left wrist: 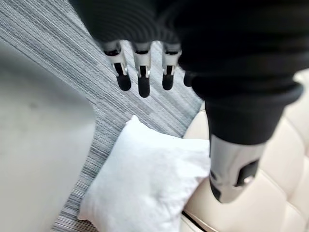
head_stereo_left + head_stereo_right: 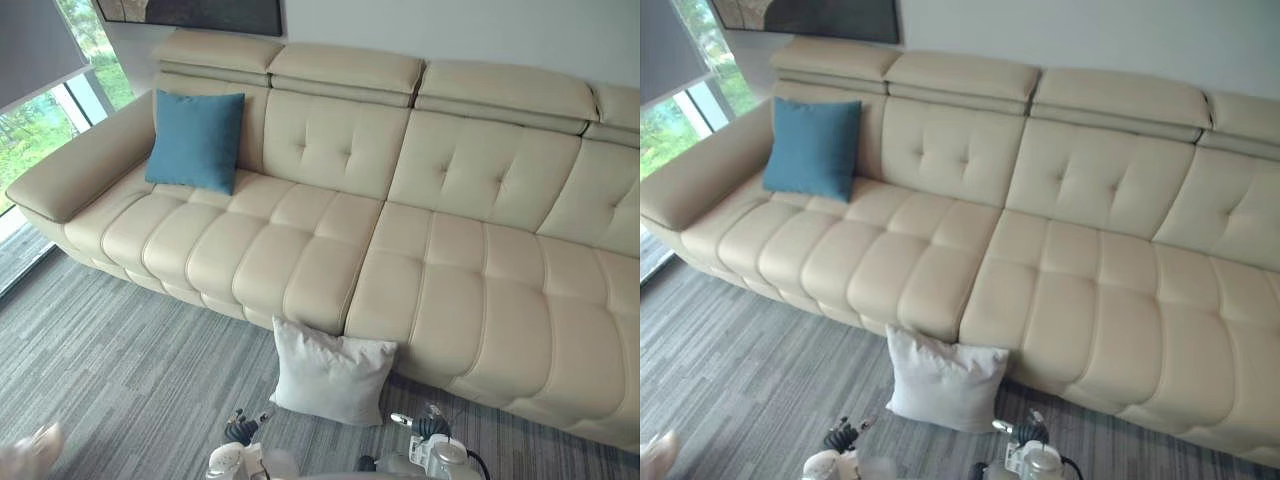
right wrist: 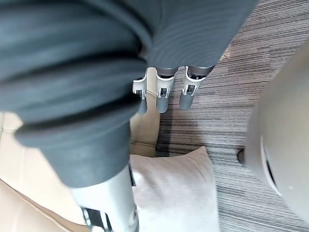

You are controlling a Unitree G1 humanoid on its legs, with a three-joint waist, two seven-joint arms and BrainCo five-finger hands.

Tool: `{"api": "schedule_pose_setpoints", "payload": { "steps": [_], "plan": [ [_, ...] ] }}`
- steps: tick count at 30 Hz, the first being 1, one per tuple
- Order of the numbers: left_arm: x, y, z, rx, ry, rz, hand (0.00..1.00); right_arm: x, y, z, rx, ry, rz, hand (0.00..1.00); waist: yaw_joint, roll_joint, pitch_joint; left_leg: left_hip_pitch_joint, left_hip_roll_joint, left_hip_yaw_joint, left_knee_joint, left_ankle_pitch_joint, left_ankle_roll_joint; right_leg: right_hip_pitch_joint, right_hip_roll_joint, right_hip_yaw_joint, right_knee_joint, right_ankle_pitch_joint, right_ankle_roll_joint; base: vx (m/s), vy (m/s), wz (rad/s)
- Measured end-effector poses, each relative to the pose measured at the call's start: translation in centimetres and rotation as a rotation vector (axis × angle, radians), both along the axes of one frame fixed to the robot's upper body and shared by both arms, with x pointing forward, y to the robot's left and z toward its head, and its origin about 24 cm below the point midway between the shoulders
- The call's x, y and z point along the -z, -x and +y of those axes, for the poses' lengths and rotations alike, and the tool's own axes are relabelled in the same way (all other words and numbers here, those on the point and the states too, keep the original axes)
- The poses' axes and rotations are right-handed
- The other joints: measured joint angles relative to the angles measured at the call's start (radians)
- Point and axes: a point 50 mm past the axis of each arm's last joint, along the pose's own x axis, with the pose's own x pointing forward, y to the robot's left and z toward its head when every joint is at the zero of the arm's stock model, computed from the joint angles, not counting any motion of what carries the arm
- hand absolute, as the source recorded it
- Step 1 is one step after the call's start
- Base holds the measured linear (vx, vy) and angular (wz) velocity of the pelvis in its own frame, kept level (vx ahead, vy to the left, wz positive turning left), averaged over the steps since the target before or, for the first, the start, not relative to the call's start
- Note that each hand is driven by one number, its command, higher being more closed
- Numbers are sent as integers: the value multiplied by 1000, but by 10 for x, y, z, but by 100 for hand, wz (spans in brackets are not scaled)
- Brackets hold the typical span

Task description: Pick up cushions and gather them together orderly.

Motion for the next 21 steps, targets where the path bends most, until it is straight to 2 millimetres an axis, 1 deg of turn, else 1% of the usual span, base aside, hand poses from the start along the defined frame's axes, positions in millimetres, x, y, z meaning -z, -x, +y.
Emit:
{"api": "schedule_pose_setpoints", "payload": {
  "steps": [1,2,3,4,5,6,7,8,9,12,15,18,21],
  "plan": [
    [-1,0,0,3,-1,-6,0,0,1,0,6,-3,3,0,1,0,0,-26,-7,14,-66,-1,2,14,-2,9,-17,0,0,193,11,-21],
    [-1,-2,0,4,-4,-10,0,0,0,0,15,-4,2,0,1,0,0,-47,-24,7,-172,3,4,22,-4,15,-24,0,1,213,48,-20],
    [-1,-2,0,4,-4,-12,0,0,0,0,16,-3,2,0,2,0,1,-52,-31,4,-207,11,12,23,-5,18,-22,0,3,185,101,-11],
    [-1,-2,0,6,-5,-11,0,0,0,-1,18,-1,4,0,2,1,1,-56,-55,-24,-318,84,7,24,-3,21,-18,-2,11,174,116,-18],
    [-2,-3,6,7,-21,-14,0,2,2,3,16,-11,17,0,9,-26,2,-19,-85,-16,-358,96,10,29,-17,51,-24,-5,38,159,119,-17],
    [-3,-3,9,9,-31,-14,0,2,2,7,14,-20,18,0,9,-43,3,-4,-96,-9,-378,100,15,36,-25,59,-38,-2,43,105,97,-20],
    [-2,-2,11,7,-37,-10,0,3,4,10,16,-29,23,0,10,-54,-4,2,-101,2,-389,100,16,42,-37,62,-54,3,52,72,81,-11],
    [-2,-2,12,7,-38,-9,0,3,4,13,12,-34,25,0,10,-56,-5,11,-105,10,-395,100,17,48,-42,68,-62,8,60,118,156,-23],
    [-1,-1,13,9,-41,5,0,4,5,13,13,-33,27,0,8,-60,-11,27,-120,26,-414,103,24,54,-54,83,-77,16,72,103,129,-22],
    [0,1,13,14,-44,15,0,4,6,13,12,-32,28,0,6,-60,-13,48,-137,41,-448,112,38,66,-69,94,-103,27,88,65,89,-14],
    [1,2,11,22,-44,21,0,4,7,13,14,-30,32,0,6,-61,-17,70,-147,49,-481,123,46,70,-80,97,-106,29,91,11,50,-3],
    [1,3,11,21,-51,29,0,4,8,13,13,-26,34,0,5,-62,-20,94,-152,62,-516,137,45,76,-84,111,-114,31,94,-12,16,-13],
    [2,4,12,26,-60,36,0,5,11,12,23,-10,41,0,4,-65,-35,95,-157,63,-557,163,45,67,-84,114,-142,50,94,-18,1,-4]
  ]
}}
